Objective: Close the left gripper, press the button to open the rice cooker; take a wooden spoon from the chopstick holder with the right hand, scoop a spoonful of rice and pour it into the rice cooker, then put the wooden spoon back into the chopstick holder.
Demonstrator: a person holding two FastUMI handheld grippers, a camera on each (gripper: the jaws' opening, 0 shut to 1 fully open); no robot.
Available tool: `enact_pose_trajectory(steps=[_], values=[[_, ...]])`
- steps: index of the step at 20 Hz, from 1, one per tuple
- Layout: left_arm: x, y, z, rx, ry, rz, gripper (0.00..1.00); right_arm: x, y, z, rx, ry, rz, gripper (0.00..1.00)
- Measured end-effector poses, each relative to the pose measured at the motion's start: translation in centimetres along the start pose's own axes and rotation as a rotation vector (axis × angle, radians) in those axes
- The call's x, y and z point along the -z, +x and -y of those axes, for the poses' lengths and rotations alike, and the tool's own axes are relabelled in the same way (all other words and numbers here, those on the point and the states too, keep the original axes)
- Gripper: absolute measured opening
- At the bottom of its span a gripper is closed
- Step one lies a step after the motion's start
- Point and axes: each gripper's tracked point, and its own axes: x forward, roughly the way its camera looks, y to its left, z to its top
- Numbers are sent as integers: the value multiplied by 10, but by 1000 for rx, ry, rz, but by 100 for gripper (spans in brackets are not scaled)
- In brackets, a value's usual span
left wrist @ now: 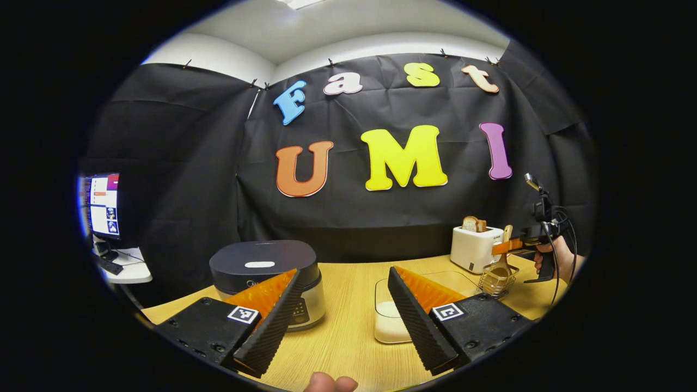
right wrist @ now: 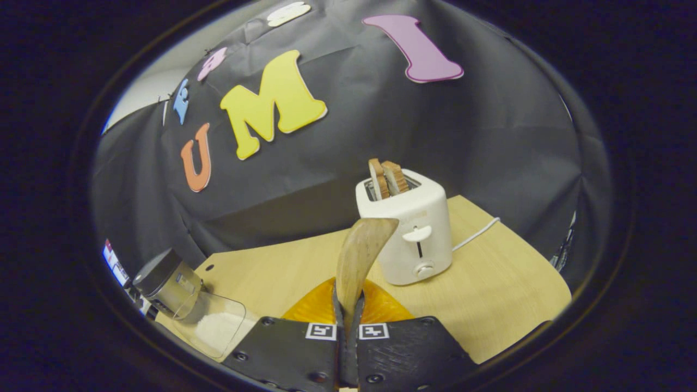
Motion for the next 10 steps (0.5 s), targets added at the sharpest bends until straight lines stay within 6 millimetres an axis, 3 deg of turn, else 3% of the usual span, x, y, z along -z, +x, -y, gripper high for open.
enact_pose_trajectory(steps=[4, 10], values=[[-1, 2, -13, -22, -22, 0, 100, -29, -25, -19, -7, -42, 101, 0], [0, 7, -45, -41, -16, -28, 99, -54, -60, -60, -29, -98, 194, 0]])
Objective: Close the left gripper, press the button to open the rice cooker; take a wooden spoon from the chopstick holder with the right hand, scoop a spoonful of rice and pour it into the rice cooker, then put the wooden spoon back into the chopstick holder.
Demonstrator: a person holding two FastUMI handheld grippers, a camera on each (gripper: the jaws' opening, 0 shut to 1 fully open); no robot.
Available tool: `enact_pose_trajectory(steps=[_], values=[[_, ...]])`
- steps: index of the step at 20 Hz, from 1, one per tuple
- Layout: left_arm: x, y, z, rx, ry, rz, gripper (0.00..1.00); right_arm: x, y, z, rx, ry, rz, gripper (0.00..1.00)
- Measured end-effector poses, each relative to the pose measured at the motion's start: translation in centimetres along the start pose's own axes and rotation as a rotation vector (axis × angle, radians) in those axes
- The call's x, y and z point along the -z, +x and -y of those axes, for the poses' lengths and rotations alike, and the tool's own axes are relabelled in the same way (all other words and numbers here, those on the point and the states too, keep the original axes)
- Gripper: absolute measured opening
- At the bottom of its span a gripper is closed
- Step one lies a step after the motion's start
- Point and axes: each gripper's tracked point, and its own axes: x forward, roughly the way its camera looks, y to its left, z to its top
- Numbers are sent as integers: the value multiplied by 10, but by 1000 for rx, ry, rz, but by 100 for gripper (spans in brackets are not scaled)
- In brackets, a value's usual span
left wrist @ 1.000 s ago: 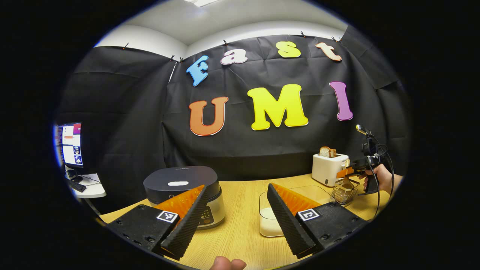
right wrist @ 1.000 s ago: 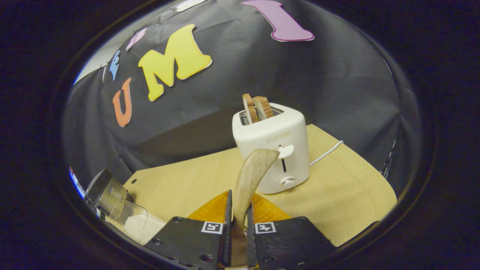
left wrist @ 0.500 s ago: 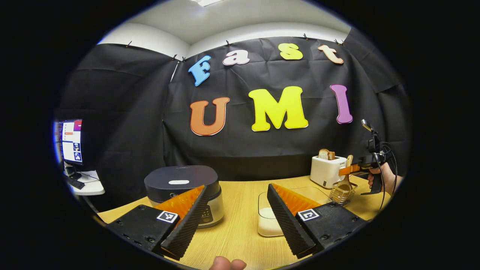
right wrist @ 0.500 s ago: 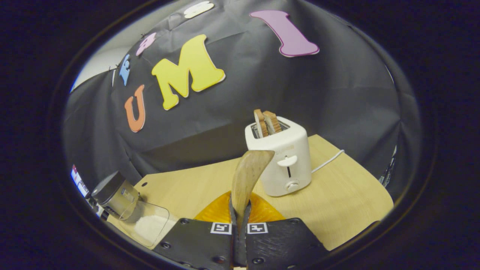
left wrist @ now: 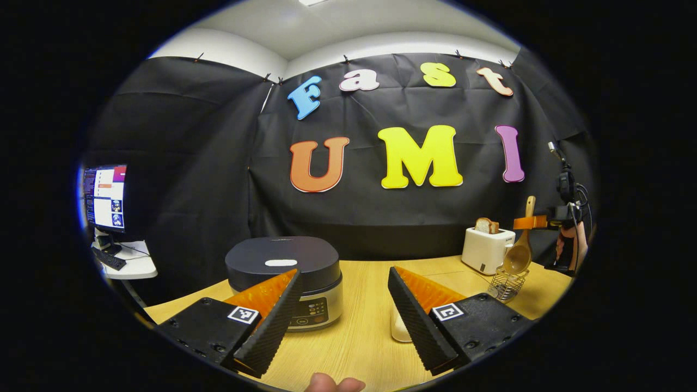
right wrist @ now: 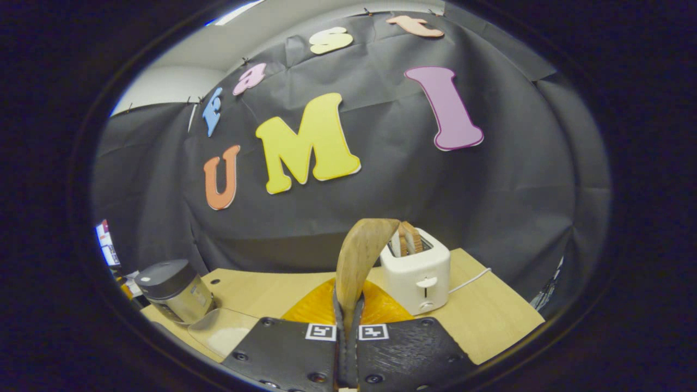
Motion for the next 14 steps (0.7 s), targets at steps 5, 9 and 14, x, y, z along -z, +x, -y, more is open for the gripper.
enact_pose_trajectory(steps=[5, 9, 14], values=[[-31, 20, -43, 20, 30, -5, 98, -14, -21, -54, -91, -38, 21, 0], [-36, 52, -77, 32, -35, -105, 93, -18, -40, -111, -200, -75, 35, 0], [-38, 89, -98, 27, -68, -261, 65, -10, -57, -149, -284, -119, 37, 0]])
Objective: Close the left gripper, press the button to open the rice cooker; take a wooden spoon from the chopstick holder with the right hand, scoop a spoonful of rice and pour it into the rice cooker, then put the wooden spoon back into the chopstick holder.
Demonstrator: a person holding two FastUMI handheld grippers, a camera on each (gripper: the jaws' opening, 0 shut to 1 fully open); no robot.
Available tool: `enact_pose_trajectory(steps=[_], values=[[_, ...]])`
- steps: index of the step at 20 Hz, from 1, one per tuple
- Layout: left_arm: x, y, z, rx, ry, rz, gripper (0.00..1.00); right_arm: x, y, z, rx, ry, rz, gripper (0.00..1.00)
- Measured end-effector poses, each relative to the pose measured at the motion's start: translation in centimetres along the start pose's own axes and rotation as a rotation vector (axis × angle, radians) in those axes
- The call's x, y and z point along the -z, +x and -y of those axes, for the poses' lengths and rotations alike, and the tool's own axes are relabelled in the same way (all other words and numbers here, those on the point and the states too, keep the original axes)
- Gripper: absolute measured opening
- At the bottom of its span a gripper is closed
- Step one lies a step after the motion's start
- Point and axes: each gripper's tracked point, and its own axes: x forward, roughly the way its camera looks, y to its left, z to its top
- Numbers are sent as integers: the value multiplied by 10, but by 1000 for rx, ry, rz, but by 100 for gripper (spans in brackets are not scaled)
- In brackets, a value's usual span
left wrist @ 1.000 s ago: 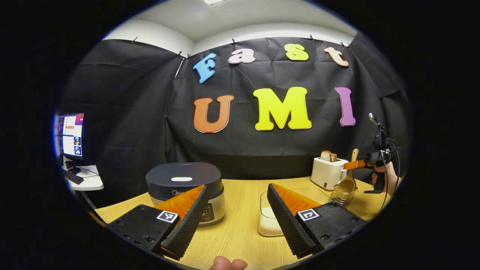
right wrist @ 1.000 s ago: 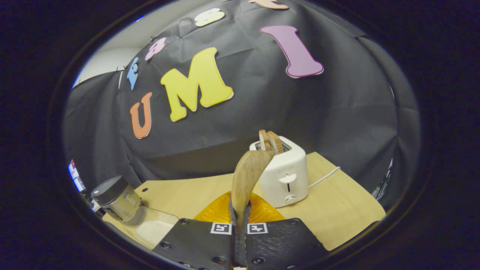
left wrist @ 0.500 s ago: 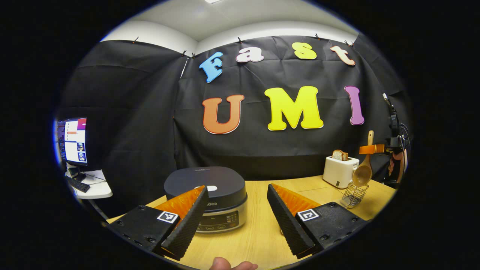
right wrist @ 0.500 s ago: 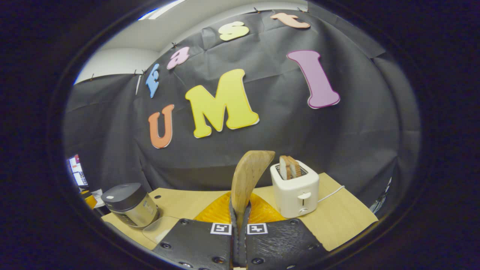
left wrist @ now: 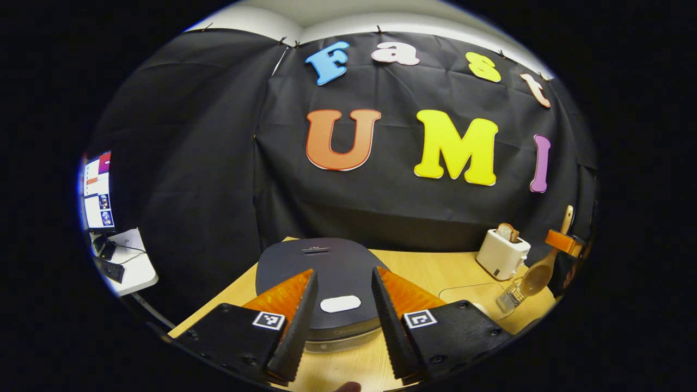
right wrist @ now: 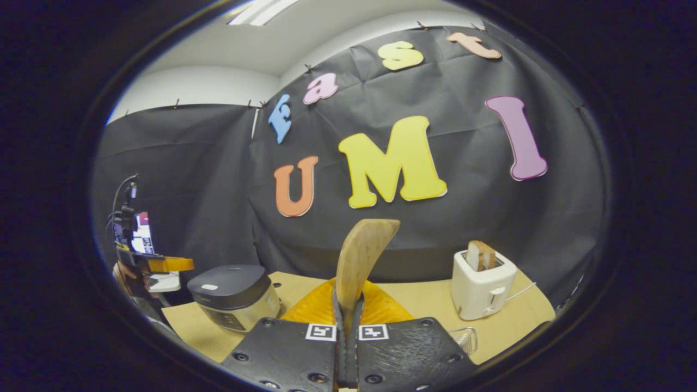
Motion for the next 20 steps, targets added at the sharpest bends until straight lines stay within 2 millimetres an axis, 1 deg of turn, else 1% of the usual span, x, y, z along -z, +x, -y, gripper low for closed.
enact_pose_trajectory(steps=[1, 2, 3, 4, 5, 6, 7, 9, 11, 14, 17, 18, 20], values=[[-4, 3, -2, -2, 7, -16, 54, 2, -1, -4, -11, -2, -5, 0], [-8, 9, -4, 3, 0, -34, 48, 3, -3, -7, -19, -2, -11, 0], [-8, 13, -6, 1, -16, -67, 39, 4, -5, -8, -25, 1, -12, 0], [-5, 17, -7, -5, -37, -111, 33, 4, -7, -9, -28, 0, -12, 0], [0, 21, -9, -24, -52, -165, 21, 4, -8, -8, -29, -3, -7, 0], [8, 25, -7, -25, -71, -222, 16, 3, -10, -7, -28, -6, -2, 0], [16, 26, -1, -9, -100, -281, 7, 4, -11, -7, -30, -8, 2, 0], [32, 25, 8, 18, -145, -370, 3, 6, -14, -5, -31, -4, 5, 0], [47, 31, 9, 7, -152, -426, 3, 9, -17, -1, -31, -1, 2, 0], [60, 34, 7, -21, -158, -483, 3, 11, -22, 9, -22, -4, 6, 0], [63, 32, 4, -47, -188, -505, 3, 13, -24, 17, -17, 13, 8, 0], [67, 33, 7, -56, -198, -517, 3, 13, -24, 18, -20, 22, 7, 0], [69, 29, 4, -54, -127, -522, 3, 15, -24, 18, -31, 28, 11, 0]])
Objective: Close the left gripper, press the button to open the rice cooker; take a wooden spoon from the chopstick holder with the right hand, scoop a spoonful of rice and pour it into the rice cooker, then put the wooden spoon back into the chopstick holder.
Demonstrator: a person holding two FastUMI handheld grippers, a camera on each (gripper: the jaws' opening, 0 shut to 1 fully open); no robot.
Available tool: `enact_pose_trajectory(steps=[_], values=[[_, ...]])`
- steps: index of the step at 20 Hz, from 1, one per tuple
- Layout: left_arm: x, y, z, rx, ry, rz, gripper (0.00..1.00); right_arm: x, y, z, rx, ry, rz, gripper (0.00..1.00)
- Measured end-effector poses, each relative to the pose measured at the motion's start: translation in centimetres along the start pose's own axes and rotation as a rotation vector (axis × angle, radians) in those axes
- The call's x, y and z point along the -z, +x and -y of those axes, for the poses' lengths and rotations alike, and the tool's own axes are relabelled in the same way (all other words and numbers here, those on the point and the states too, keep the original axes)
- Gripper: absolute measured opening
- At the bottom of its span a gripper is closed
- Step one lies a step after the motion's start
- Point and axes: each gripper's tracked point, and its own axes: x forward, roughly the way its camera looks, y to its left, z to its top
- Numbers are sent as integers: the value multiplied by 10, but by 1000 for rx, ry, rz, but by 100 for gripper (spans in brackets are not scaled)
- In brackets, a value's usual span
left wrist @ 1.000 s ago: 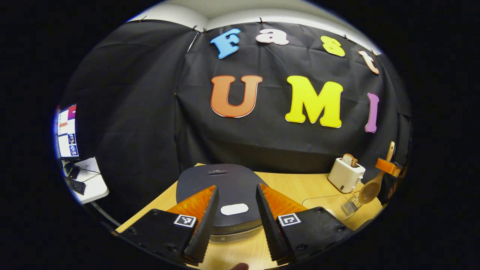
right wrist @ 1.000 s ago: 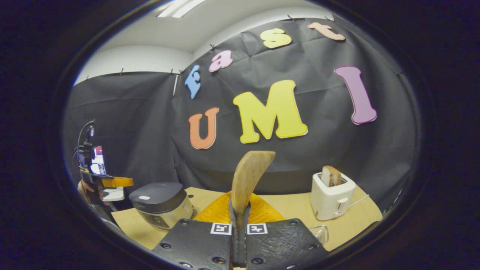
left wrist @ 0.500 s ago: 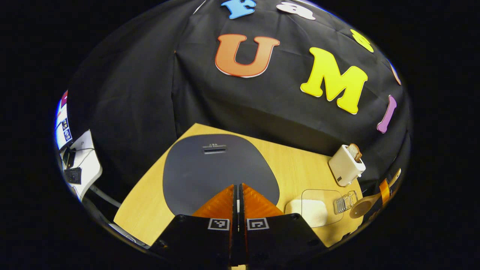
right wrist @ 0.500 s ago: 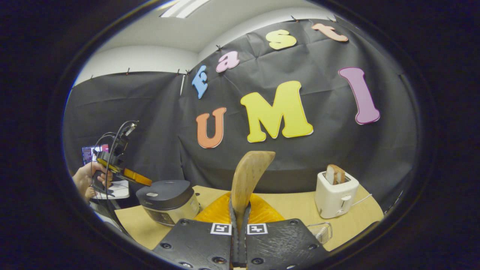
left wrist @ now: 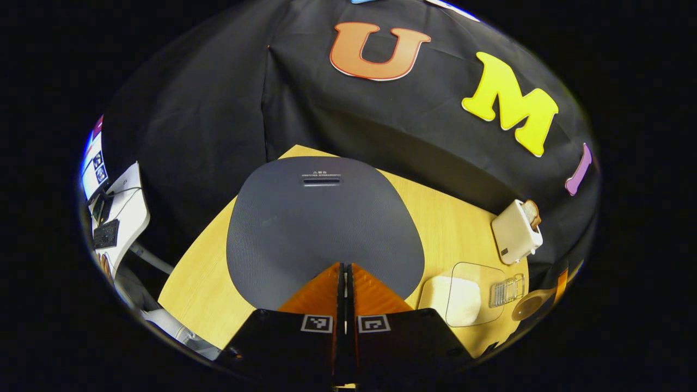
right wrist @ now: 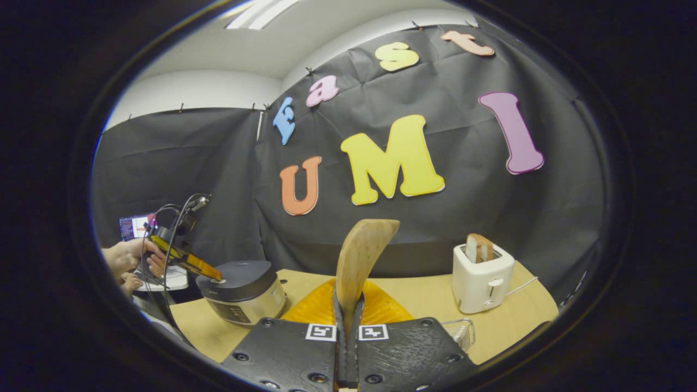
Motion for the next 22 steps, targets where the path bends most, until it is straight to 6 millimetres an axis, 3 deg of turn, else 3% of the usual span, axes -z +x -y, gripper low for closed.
enact_pose_trajectory(steps=[4, 7, 8, 10, 12, 13, 14, 15, 16, 18, 22], values=[[-1, 2, -1, -114, 125, 50, 4, 6, 4, -4, -15, -17, 3, 0], [-15, -6, 5, -151, 152, 103, 3, 4, 3, -7, -13, -29, -3, 0], [-23, -10, 9, -150, 159, 134, 3, 1, 2, -8, -9, -36, 3, 0], [-57, -36, 4, -194, 201, 275, 7, -4, -1, -9, 0, -44, 17, 0], [-89, -63, -2, -212, 199, 417, 26, -5, 1, -11, 7, -46, 19, 0], [-98, -70, -1, -187, 162, 454, 55, -6, 4, -11, 12, -48, 19, 0], [-101, -80, 3, -161, 131, 477, 51, -6, 7, -10, 17, -48, 18, 0], [-102, -87, 5, -124, 111, 489, 64, -4, 11, -10, 24, -45, 14, 0], [-100, -89, 7, -95, 94, 484, 71, -3, 14, -10, 29, -42, 10, 0], [-93, -93, -2, -84, 83, 485, 100, -2, 20, -12, 37, -47, 4, 0], [-75, -100, 1, -60, 88, 536, 99, 4, 36, -16, 58, -51, -16, 0]])
